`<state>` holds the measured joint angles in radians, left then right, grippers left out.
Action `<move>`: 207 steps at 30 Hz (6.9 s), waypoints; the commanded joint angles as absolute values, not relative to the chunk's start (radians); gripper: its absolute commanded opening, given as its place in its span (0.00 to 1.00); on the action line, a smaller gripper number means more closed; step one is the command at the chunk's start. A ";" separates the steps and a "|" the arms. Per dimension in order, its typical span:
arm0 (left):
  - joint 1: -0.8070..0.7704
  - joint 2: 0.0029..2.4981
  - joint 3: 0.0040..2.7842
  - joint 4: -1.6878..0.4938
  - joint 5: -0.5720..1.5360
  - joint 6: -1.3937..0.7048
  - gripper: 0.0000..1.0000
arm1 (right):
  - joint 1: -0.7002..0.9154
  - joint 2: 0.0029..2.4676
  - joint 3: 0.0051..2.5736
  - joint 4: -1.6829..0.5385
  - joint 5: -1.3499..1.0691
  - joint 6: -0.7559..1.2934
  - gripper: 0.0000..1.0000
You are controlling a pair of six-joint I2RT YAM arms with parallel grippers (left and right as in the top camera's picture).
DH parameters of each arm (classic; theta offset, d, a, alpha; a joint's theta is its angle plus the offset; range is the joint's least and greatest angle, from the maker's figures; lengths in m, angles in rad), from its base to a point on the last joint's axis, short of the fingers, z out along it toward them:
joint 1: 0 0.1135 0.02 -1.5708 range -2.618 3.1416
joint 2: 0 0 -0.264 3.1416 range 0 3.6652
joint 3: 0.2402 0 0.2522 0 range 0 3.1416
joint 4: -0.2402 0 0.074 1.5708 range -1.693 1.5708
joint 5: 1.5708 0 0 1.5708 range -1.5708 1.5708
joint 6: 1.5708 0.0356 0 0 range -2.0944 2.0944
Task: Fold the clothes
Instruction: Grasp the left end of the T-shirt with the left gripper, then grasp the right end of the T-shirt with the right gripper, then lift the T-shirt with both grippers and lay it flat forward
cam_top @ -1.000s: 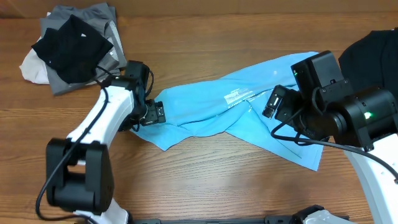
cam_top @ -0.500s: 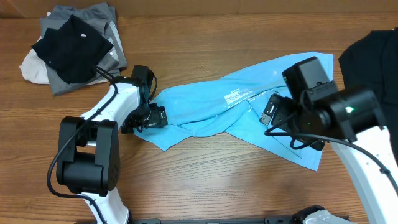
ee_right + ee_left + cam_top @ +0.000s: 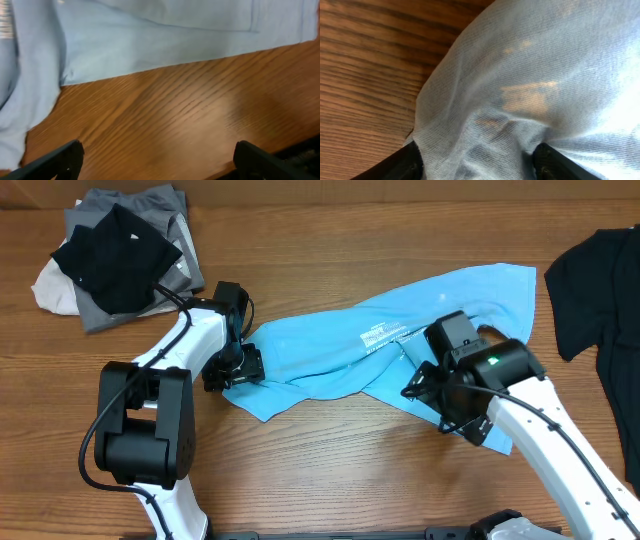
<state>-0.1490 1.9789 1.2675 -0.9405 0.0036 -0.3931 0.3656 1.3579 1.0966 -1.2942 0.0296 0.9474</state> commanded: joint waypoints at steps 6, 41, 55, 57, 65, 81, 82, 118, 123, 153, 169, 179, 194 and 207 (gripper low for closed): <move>-0.149 2.060 1.241 -0.913 -0.010 -0.408 0.71 | 0.140 1.353 0.907 -1.190 0.006 0.997 1.00; -0.149 2.060 1.240 -0.891 -0.007 -0.408 0.76 | -0.381 1.359 0.675 -1.043 0.050 0.916 0.96; -0.149 2.060 1.240 -0.883 -0.007 -0.408 0.77 | -0.420 1.419 0.674 -0.979 -0.002 0.848 0.91; -0.149 2.060 1.240 -0.886 -0.007 -0.408 0.77 | -0.420 1.452 0.674 -0.968 -0.002 0.848 0.91; -0.149 2.060 1.240 -0.884 -0.007 -0.408 0.76 | -0.420 1.549 0.674 -0.925 -0.018 0.840 0.82; -0.149 2.060 1.241 -0.890 -0.006 -0.389 0.05 | -0.420 1.549 0.683 -0.955 -0.020 0.895 0.06; -0.149 2.060 1.241 -0.893 -0.006 -0.389 0.04 | -0.420 1.549 0.688 -0.960 -0.022 0.896 0.04; -0.151 0.916 1.542 -1.195 0.105 -0.429 0.04 | -0.420 1.023 1.812 -1.647 -0.189 0.651 0.04; -0.151 0.907 1.814 -1.316 0.105 -0.430 0.04 | -0.420 1.043 2.022 -1.681 -0.255 0.633 0.04; -0.093 1.953 2.463 -1.049 0.215 -0.405 0.04 | -0.389 1.793 2.242 -1.008 -0.968 0.852 0.04; -0.012 1.966 2.967 -1.475 0.208 -0.267 0.09 | -0.506 1.786 2.486 -1.243 -0.979 0.689 0.04; -0.082 2.230 2.766 -1.690 0.239 -0.250 0.04 | -0.318 1.790 2.331 -1.624 -0.310 0.538 0.04; -0.174 2.257 2.380 -1.690 0.254 -0.256 0.04 | -0.332 1.790 1.819 -1.493 -0.131 0.530 0.04; -0.178 1.911 1.982 -1.690 0.165 -0.277 0.04 | -0.338 1.790 1.731 -1.436 -0.024 0.577 0.04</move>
<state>-0.1753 2.0743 2.0438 -1.6878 0.1967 -0.2775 -0.3279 1.7950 1.7378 -1.4338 -0.0875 0.5545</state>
